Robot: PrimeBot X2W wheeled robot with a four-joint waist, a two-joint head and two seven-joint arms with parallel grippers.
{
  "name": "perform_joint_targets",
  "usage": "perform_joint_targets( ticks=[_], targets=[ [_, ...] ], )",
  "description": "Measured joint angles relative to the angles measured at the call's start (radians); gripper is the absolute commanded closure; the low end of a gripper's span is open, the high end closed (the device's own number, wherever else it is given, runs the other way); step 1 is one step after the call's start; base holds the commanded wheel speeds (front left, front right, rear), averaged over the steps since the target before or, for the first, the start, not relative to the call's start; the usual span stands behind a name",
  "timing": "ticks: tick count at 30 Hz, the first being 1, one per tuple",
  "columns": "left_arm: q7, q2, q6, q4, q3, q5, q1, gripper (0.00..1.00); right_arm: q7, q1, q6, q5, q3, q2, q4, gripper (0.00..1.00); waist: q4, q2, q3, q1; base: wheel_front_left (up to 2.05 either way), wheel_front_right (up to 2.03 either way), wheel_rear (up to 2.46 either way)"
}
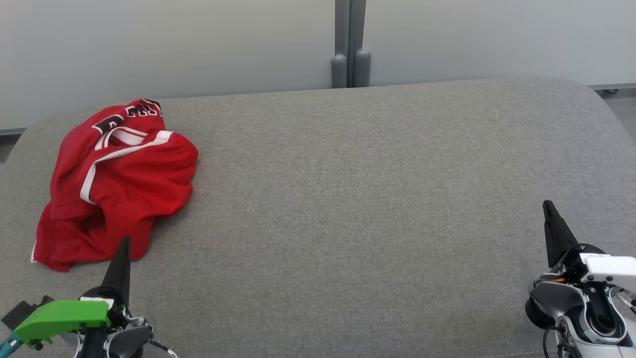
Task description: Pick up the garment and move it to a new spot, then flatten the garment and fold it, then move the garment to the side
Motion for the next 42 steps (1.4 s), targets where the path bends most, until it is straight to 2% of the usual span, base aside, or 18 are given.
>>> perform_joint_targets(
  ticks=[42],
  targets=[
    [0.000, 0.000, 0.000, 0.000, 0.000, 0.000, 0.000, 1.00, 0.004, 0.000, 0.000, -0.002, -0.003, 0.001, 0.000, 1.00, 0.000, 0.0000, 0.000, 0.0000, 0.00, 0.00, 0.00]
  ],
)
